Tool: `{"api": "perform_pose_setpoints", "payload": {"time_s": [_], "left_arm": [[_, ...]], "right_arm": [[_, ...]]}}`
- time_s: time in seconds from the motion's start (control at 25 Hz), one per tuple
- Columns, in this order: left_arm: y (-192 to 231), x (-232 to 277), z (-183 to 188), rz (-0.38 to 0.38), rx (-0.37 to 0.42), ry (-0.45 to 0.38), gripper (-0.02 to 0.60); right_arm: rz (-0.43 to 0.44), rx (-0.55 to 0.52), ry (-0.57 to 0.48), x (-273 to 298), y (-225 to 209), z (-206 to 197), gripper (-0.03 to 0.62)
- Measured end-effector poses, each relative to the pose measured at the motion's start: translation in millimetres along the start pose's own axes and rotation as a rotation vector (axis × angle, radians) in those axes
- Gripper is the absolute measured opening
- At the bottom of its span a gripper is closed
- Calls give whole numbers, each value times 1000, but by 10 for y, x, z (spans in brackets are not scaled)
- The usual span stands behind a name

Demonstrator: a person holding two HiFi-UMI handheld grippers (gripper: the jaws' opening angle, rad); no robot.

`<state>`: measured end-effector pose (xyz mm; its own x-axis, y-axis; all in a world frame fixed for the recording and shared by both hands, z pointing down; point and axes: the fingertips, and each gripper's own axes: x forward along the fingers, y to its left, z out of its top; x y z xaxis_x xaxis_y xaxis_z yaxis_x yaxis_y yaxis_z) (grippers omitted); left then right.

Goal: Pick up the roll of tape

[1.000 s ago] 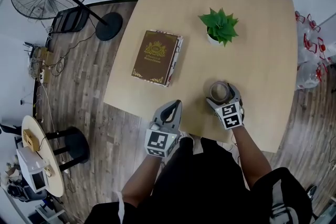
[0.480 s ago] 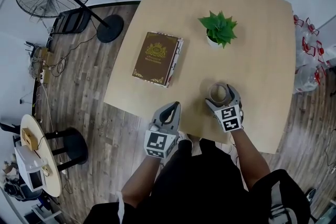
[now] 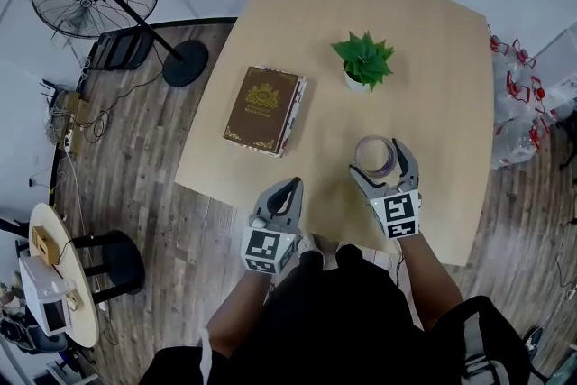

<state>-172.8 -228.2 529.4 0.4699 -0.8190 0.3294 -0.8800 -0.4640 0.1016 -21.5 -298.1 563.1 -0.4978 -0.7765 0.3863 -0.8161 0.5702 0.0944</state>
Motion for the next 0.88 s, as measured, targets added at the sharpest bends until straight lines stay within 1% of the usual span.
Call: {"api": "perform_pose_setpoints", "payload": {"time_s": [0.2, 0.36, 0.48, 0.6, 0.88], "left_arm": [[-57, 1, 93, -15, 12, -20, 3], [-99, 0, 153, -27, 18, -23, 3], [-129, 21, 291, -35, 28, -62, 3], [-162, 21, 356, -44, 22, -76, 3], [-227, 38, 462, -60, 34, -99, 3]], "right_arm": [[-46, 27, -127, -273, -141, 460, 476], [-75, 45, -208, -471, -194, 749, 476], [-95, 36, -256, -585, -240, 912, 476], [-118, 37, -278, -672, -279, 969, 476], [-166, 24, -269, -759, -370, 919, 474]]}}
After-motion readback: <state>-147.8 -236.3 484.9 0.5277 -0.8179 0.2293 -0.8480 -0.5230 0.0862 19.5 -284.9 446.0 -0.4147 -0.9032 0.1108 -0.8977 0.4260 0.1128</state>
